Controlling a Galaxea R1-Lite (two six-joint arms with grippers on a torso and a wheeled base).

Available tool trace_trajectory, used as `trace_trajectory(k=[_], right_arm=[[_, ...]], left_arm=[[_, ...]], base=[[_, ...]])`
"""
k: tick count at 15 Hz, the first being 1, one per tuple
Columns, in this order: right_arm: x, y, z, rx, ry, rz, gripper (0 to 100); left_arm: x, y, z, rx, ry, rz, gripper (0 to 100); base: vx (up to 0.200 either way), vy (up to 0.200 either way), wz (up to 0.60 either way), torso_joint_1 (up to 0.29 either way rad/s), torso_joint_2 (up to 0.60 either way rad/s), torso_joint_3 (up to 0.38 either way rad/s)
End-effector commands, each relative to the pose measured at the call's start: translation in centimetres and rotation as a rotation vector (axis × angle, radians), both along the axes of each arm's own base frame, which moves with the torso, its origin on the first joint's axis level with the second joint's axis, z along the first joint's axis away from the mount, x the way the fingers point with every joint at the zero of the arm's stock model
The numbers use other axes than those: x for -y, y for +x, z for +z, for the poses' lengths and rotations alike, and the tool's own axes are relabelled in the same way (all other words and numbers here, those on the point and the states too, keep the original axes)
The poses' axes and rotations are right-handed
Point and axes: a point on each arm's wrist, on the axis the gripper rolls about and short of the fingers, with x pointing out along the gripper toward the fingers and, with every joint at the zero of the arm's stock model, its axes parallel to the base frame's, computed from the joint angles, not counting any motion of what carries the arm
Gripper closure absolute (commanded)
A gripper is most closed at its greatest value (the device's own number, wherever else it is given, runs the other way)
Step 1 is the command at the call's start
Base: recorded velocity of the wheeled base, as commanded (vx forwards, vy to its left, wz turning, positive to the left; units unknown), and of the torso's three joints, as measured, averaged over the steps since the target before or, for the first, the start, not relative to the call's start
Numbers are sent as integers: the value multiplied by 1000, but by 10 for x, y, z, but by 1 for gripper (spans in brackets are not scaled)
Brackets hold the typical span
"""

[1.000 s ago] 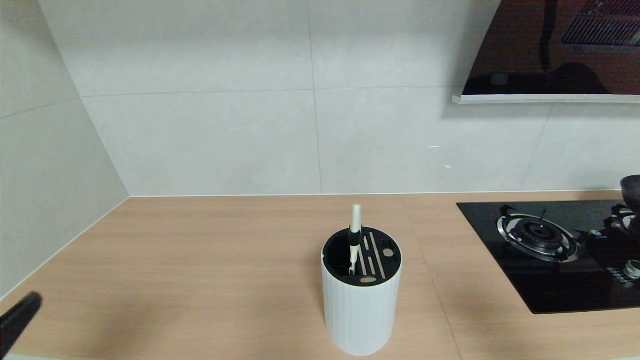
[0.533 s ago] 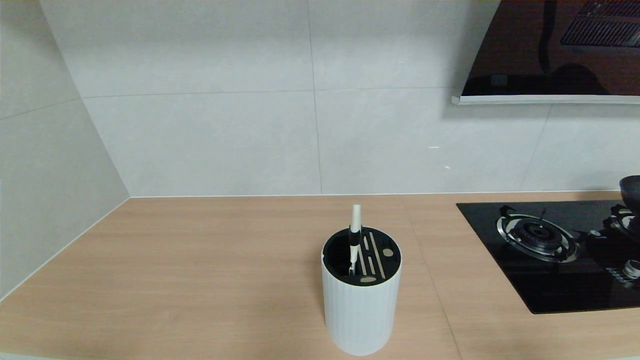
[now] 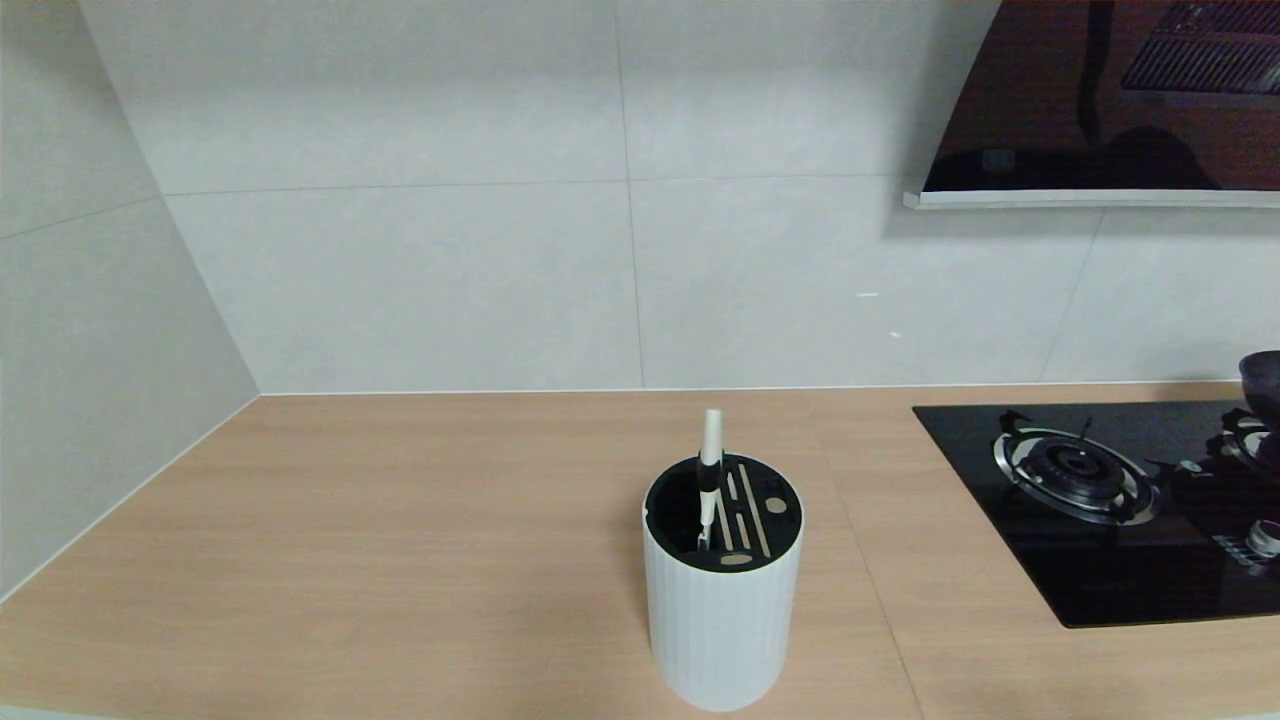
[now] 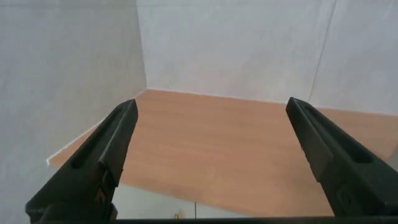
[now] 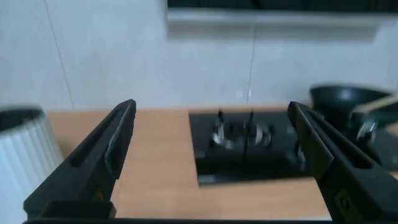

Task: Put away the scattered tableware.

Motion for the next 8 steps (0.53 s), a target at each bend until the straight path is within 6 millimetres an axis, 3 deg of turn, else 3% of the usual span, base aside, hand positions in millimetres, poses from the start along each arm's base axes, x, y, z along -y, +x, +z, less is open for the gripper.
trace_trajectory(k=[1, 6, 8], right_arm=[[0, 12, -34, -125, -7, 8, 0], [-2, 13, -42, -207, -5, 106, 0], [-2, 13, -41, -195, 10, 113, 0]], left_arm=[[1, 9, -20, -52, 7, -48, 0], [4, 28, -61, -158, 66, -154, 0], [6, 28, -62, -156, 20, -267, 0]], base=[[0, 0, 0, 0, 0, 0], [0, 0, 0, 0, 0, 0], [0, 0, 0, 0, 0, 0]])
